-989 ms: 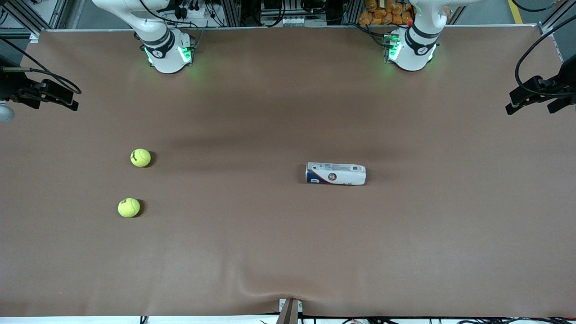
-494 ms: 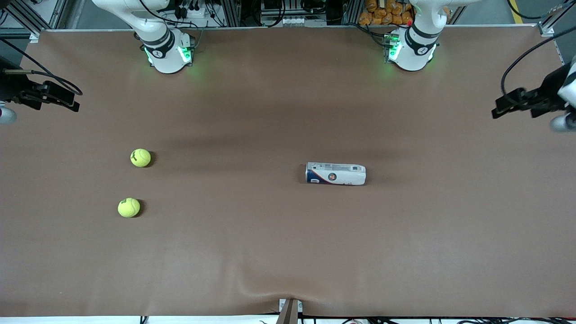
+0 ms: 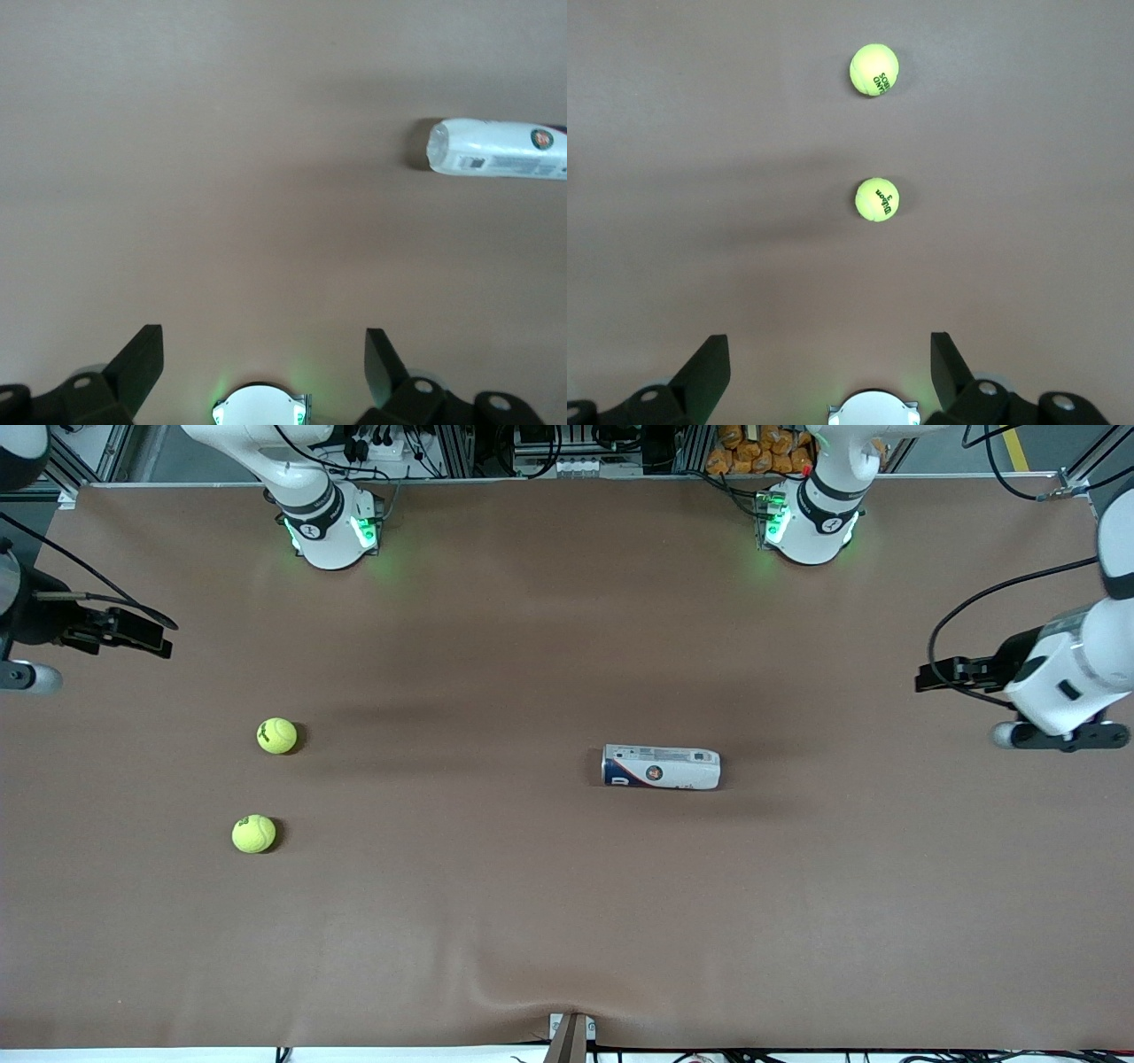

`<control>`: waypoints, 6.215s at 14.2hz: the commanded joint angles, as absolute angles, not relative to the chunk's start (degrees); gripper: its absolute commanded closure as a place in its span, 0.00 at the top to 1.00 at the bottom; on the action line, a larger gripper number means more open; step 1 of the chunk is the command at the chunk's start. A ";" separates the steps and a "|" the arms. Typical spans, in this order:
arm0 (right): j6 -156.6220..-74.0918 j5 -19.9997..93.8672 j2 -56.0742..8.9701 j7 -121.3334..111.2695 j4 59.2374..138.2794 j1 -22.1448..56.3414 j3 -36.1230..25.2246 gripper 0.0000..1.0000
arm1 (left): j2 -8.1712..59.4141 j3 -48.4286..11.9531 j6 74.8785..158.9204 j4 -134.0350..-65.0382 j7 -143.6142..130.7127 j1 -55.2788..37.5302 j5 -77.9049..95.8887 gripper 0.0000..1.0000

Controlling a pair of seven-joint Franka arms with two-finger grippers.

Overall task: Insert tennis ball vertically with right arm
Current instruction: 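Reach the left gripper to the can while the right gripper reaches the balls, then grasp the can with the left gripper while the right gripper grasps a ball, then lift the can upright with the left gripper while the right gripper lifts the ball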

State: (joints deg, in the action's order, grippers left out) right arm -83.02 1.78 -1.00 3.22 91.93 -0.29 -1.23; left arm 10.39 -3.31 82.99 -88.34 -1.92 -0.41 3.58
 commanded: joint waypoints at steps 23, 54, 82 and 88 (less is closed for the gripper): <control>-120.48 0.01 -9.39 0.53 115.75 0.62 -1.14 1.00 | 36.83 -15.21 124.35 -94.55 54.13 -17.32 -5.54 1.00; -132.89 -3.34 -39.02 -5.45 93.96 -4.13 -1.14 1.00 | 36.47 -27.77 138.25 -92.21 63.09 -7.64 10.95 0.60; -120.96 3.69 -29.72 3.49 93.96 2.71 -0.79 0.37 | 61.07 -28.21 132.19 -80.60 157.31 -19.77 113.18 0.66; -112.52 9.39 -21.55 14.15 94.31 7.73 -0.62 0.37 | 65.56 -26.72 130.52 -78.58 162.15 -23.55 118.12 0.66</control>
State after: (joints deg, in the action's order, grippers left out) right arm -115.19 6.32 -25.19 12.38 92.66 7.42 -0.37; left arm 62.65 -27.46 132.20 -81.10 156.33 -22.89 115.84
